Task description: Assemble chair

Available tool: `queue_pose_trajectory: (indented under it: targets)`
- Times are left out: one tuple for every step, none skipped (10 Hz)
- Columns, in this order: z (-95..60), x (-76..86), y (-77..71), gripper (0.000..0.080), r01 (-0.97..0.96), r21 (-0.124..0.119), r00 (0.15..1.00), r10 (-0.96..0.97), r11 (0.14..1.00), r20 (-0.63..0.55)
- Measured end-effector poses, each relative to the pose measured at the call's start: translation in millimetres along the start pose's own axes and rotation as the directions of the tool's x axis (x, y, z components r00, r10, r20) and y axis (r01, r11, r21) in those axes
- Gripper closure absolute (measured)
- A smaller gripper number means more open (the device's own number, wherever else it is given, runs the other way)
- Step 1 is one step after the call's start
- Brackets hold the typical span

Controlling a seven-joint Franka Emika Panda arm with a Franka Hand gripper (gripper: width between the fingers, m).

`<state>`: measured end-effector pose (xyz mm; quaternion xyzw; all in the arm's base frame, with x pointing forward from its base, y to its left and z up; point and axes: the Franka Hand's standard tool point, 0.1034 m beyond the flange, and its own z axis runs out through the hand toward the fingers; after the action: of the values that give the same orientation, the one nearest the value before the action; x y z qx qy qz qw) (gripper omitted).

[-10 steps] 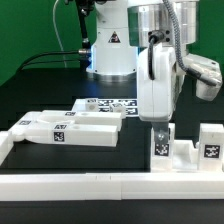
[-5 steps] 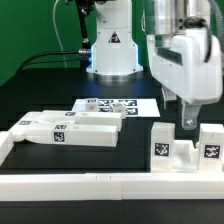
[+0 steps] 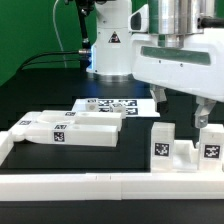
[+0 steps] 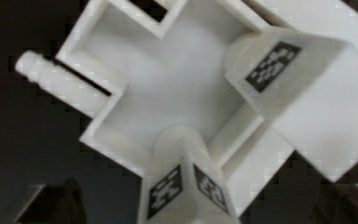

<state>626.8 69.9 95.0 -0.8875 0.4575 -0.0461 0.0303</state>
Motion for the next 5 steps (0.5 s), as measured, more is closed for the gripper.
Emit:
queue_pose_trajectory:
  targets:
    - [1.5,-2.0,0.6,0.0151,0.1,0.008,0.995,-0.1,0.995,-0.009]
    - [2.6,-0.3,6.1,0.0151,0.251,0.014,0.968,-0.251,0.968,-0.027]
    - [0.4,1.7,14.7,0.0151,0.385,0.018,0.922,-0.384,0.923,-0.05]
    - [0.7,2.5,18.7,0.0151,0.46,0.016,0.886,-0.458,0.888,-0.069]
    - [1.6,2.8,19.2,0.0151,0.516,0.01,0.855,-0.514,0.857,-0.069]
